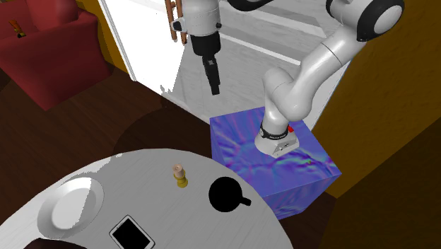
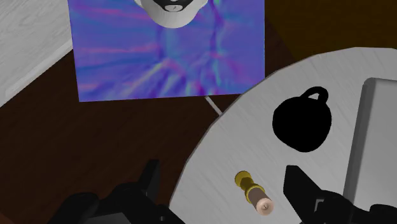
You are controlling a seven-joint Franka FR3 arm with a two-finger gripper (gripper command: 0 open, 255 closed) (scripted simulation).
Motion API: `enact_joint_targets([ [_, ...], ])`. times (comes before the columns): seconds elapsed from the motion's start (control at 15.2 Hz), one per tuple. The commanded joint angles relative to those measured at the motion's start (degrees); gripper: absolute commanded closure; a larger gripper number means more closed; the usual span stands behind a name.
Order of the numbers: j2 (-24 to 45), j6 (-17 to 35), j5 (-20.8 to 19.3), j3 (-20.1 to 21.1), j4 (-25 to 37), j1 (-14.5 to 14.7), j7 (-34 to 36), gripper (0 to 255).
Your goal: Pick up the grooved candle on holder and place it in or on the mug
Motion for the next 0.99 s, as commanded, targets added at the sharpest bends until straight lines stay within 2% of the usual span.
enact_joint_targets([
  [0.0, 0.0, 0.0, 0.0, 0.0, 0.0, 0.0, 0.0, 0],
  [0.46, 6.17, 15.18, 1.35, 4.39, -6.12, 2.22, 0.4, 0],
  [0.92, 16.35, 30.3, 1.7, 8.78, -8.27, 4.13, 1.25, 0],
])
